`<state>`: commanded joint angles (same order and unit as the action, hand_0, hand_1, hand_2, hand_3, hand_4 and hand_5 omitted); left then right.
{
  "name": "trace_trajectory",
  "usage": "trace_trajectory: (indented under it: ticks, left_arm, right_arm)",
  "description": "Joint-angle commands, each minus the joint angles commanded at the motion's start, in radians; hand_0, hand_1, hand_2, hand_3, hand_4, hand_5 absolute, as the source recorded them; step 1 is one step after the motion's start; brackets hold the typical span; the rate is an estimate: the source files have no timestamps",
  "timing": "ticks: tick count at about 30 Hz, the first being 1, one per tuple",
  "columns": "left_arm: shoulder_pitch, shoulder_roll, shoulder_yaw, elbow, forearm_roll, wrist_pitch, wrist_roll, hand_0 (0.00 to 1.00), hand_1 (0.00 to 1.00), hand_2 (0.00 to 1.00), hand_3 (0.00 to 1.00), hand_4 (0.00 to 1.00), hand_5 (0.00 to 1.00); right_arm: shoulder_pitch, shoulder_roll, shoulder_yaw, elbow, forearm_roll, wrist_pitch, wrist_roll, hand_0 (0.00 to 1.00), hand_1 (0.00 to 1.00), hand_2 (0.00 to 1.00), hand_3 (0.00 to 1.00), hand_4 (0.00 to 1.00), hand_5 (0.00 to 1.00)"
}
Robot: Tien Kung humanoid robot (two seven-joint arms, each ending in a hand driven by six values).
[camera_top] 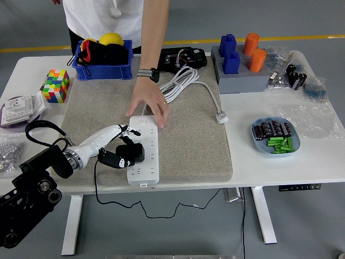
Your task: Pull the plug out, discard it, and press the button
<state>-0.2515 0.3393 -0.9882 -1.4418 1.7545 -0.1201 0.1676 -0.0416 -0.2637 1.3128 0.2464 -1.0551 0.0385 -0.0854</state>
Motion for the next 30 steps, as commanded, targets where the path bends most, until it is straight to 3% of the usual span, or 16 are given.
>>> trace_trajectory:
  ticks: [1,2,13,19,25,30]
  left_arm:
    - [0.000,-0.001,0.000,0.000,0.000,0.001,0.000,0.552,0.486,0.488,0.617,0.838,0.002]
    - [0.001,-0.001,0.000,0.000,-0.003,0.002,0.000,0.490,0.352,0.407,0.575,0.720,0.002]
    - [0.001,0.000,-0.023,-0.013,-0.020,0.020,-0.015,0.484,0.332,0.406,0.572,0.694,0.002]
    - [-0.012,0.000,-0.051,-0.007,-0.073,0.030,-0.035,0.488,0.339,0.404,0.570,0.701,0.002]
    - [-0.043,-0.014,-0.092,0.061,-0.073,0.050,-0.050,0.485,0.351,0.408,0.570,0.703,0.002]
    - [-0.099,-0.031,-0.126,0.195,-0.042,0.106,-0.079,0.481,0.355,0.408,0.569,0.706,0.002]
  right_arm:
    - [0.000,0.000,0.001,0.000,0.000,0.000,0.000,0.728,0.679,0.660,0.641,0.741,0.595]
    - [-0.001,0.000,0.002,0.000,-0.001,0.000,0.000,0.728,0.679,0.660,0.641,0.740,0.596]
    - [-0.001,0.003,0.009,0.000,-0.002,0.000,0.001,0.728,0.678,0.660,0.641,0.740,0.595]
    - [-0.002,0.003,0.009,-0.001,-0.001,0.000,0.000,0.728,0.678,0.660,0.641,0.740,0.594]
    - [-0.001,0.005,0.007,0.000,0.001,0.002,-0.002,0.728,0.678,0.660,0.641,0.740,0.594]
    - [-0.002,0.003,0.004,-0.002,0.002,0.002,-0.003,0.728,0.678,0.660,0.641,0.740,0.594]
